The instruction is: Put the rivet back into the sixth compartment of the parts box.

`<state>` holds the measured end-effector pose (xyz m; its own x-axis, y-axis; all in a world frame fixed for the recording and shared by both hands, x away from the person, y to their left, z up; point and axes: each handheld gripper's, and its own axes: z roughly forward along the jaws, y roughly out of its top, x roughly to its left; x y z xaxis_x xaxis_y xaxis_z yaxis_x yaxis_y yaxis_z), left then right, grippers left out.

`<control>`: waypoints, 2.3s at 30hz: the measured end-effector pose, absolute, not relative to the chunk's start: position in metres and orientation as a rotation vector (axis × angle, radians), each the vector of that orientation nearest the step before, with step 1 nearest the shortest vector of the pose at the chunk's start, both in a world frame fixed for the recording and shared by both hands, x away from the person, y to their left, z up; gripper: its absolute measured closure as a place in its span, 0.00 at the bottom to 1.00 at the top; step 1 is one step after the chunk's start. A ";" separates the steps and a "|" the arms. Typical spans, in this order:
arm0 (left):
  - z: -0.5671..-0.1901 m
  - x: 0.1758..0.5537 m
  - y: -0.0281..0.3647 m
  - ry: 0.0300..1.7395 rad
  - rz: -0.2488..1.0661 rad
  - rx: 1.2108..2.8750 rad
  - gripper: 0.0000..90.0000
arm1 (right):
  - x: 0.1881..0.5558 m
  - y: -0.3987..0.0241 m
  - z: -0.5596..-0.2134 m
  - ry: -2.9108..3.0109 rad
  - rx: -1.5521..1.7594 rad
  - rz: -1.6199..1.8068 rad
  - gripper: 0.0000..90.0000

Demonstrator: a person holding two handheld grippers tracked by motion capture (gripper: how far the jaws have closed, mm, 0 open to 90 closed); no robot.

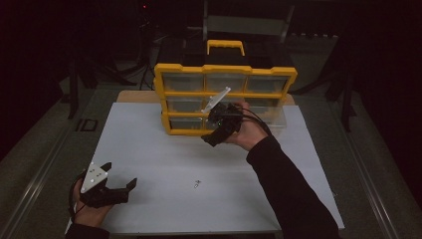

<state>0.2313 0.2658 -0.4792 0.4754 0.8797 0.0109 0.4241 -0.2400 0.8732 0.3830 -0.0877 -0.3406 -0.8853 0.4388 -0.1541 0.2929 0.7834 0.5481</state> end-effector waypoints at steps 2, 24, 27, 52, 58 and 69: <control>-0.479 0.231 0.266 1.094 0.657 1.847 0.01 | 0.381 -0.084 -0.346 2.715 0.563 0.763 0.19; -0.479 0.231 0.266 1.093 0.660 1.852 0.01 | 0.353 -0.051 -0.427 2.878 0.475 0.628 0.19; -0.479 0.231 0.266 1.093 0.660 1.852 0.01 | 0.351 -0.047 -0.442 2.901 0.471 0.606 0.19; -0.479 0.231 0.266 1.094 0.658 1.853 0.01 | 0.345 -0.037 -0.486 3.068 0.454 0.431 0.69; -0.479 0.231 0.266 1.094 0.659 1.853 0.01 | 0.344 -0.035 -0.488 3.079 0.430 0.391 0.79; -0.479 0.231 0.266 1.094 0.659 1.855 0.01 | 0.341 -0.029 -0.487 3.091 0.357 0.314 0.91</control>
<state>0.2311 0.2657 -0.4794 0.4761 0.8792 0.0153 0.4247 -0.2452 0.8715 0.3413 -0.0287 -0.4868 -0.9739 0.2269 0.0090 0.2240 0.9538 0.2003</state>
